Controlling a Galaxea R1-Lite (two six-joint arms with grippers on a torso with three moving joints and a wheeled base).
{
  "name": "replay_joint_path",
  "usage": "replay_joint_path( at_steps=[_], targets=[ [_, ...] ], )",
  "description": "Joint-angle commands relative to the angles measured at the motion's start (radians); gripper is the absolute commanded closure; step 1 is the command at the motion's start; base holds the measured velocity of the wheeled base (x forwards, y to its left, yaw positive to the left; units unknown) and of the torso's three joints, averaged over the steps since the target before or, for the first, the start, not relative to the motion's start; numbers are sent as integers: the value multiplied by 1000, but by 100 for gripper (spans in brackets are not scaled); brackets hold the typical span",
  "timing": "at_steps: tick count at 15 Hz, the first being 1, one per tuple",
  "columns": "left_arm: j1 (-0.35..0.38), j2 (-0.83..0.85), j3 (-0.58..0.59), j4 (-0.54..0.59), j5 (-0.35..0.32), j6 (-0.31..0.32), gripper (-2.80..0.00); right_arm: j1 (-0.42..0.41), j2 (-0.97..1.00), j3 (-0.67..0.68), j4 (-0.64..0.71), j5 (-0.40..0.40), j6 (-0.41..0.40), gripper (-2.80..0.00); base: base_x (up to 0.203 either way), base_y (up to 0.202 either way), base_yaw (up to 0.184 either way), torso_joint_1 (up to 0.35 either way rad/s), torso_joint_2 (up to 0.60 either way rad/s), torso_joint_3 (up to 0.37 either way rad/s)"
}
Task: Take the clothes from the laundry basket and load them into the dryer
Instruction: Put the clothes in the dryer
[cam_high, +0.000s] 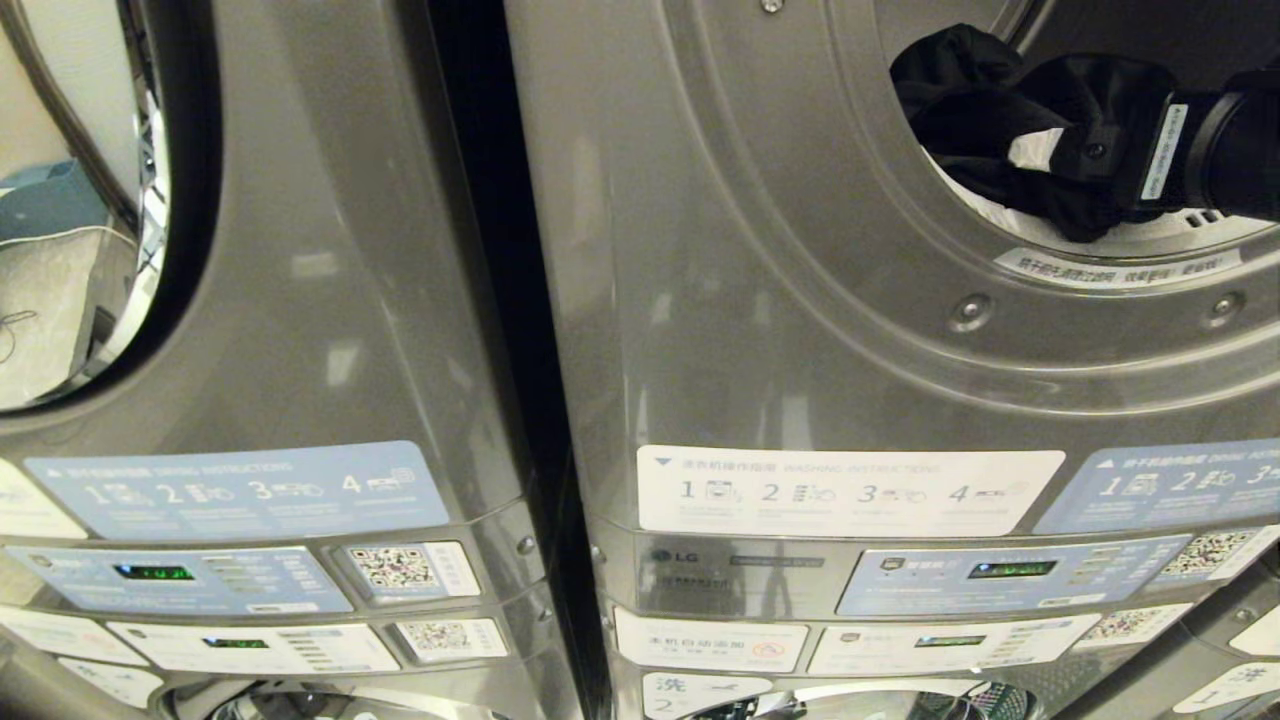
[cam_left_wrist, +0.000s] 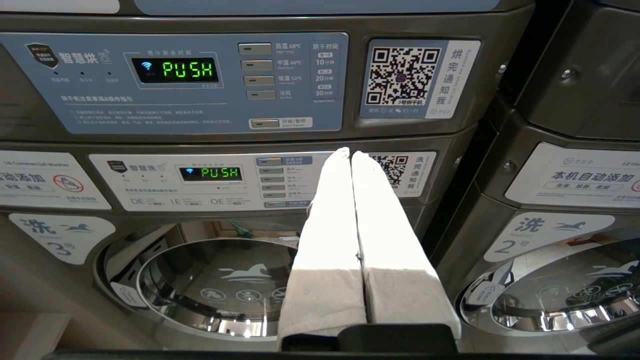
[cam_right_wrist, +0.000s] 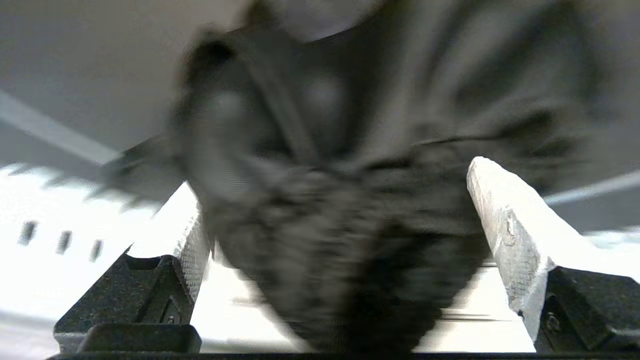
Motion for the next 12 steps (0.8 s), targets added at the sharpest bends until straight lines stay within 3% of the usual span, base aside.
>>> replay_joint_path(
  at_steps=[1, 5, 10, 11, 12],
  targets=[
    [0, 0, 2, 0, 0, 0, 0, -6, 29, -4, 6, 71, 22, -280, 0, 0, 0, 0, 0, 0],
    [0, 0, 1, 0, 0, 0, 0, -114, 187, -122, 8, 59, 23, -280, 0, 0, 0, 0, 0, 0],
    [0, 0, 2, 0, 0, 0, 0, -166, 406, -462, 62, 64, 23, -280, 0, 0, 0, 0, 0, 0],
    [0, 0, 1, 0, 0, 0, 0, -168, 437, -529, 70, 83, 27, -280, 0, 0, 0, 0, 0, 0],
    [0, 0, 2, 0, 0, 0, 0, -170, 442, -554, 75, 157, 34, -280, 0, 0, 0, 0, 0, 0]
  ],
)
